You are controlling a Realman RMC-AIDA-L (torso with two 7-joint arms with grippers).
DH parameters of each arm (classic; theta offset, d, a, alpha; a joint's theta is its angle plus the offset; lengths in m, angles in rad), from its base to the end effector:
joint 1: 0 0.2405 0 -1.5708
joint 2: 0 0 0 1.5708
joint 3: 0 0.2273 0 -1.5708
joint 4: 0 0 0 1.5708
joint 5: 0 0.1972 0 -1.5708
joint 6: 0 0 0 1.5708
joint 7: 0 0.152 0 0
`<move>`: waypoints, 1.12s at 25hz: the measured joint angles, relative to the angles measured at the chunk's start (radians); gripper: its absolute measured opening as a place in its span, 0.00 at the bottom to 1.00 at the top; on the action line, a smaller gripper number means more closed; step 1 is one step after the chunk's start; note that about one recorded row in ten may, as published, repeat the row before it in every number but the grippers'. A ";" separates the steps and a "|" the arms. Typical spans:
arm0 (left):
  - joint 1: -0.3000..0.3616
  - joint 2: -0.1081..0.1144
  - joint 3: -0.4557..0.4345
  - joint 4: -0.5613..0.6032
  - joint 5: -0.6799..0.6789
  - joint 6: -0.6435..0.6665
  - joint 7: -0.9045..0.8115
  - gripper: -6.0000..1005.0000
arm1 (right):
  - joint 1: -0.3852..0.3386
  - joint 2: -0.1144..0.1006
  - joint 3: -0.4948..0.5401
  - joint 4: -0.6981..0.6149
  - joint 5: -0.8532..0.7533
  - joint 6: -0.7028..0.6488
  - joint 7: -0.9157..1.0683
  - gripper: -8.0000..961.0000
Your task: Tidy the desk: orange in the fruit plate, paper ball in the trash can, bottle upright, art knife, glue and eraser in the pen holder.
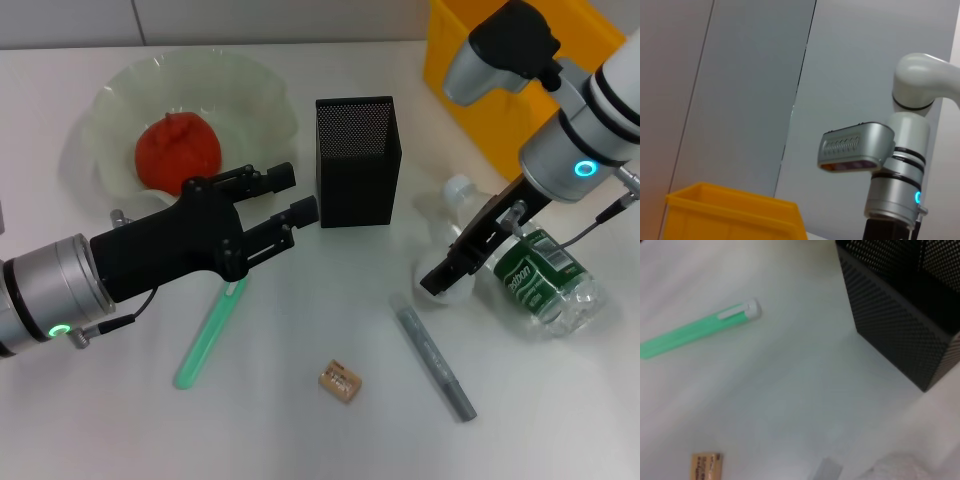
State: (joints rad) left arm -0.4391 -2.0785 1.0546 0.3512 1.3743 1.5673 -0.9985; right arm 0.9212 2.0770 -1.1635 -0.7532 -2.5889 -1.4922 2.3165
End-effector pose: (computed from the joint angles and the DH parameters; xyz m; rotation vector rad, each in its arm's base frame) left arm -0.2156 0.2747 -0.0272 -2.5514 -0.4935 -1.1512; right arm 0.1710 0.3515 -0.0334 -2.8109 0.9821 -0.5616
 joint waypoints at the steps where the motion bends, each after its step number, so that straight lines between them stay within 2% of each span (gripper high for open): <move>1: 0.000 0.000 0.000 0.000 -0.001 -0.003 0.000 0.49 | -0.007 0.000 0.002 -0.015 0.001 -0.006 0.000 0.53; 6: 0.000 0.000 0.000 0.000 -0.007 -0.009 0.000 0.49 | -0.073 0.001 0.004 -0.142 0.070 -0.067 0.000 0.52; 12: 0.001 0.000 0.000 0.000 -0.009 -0.009 0.000 0.49 | -0.200 0.001 0.005 -0.377 0.187 -0.142 -0.005 0.52; 13: 0.000 0.000 0.001 0.000 -0.009 -0.008 0.000 0.49 | -0.254 0.001 0.005 -0.449 0.241 -0.159 -0.022 0.52; 14: 0.000 0.000 0.001 0.000 -0.009 -0.008 0.000 0.49 | -0.254 0.001 0.005 -0.449 0.241 -0.159 -0.022 0.52; 17: -0.002 0.000 0.001 0.000 -0.009 -0.009 0.000 0.49 | -0.325 0.001 0.017 -0.531 0.337 -0.176 -0.059 0.52; 20: -0.007 0.000 0.001 0.000 -0.009 -0.009 0.000 0.49 | -0.406 0.001 0.086 -0.620 0.454 -0.204 -0.111 0.52; 22: -0.010 0.000 0.001 0.000 -0.009 -0.011 0.000 0.49 | -0.424 0.001 0.109 -0.632 0.482 -0.210 -0.125 0.52; 28: -0.017 0.000 0.001 0.000 -0.009 -0.017 0.000 0.49 | -0.494 0.001 0.289 -0.645 0.633 -0.263 -0.212 0.52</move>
State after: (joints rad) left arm -0.4566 -2.0785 1.0554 0.3513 1.3650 1.5500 -0.9985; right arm 0.4270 2.0785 -0.8744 -1.3987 -1.9562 -1.7551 2.1044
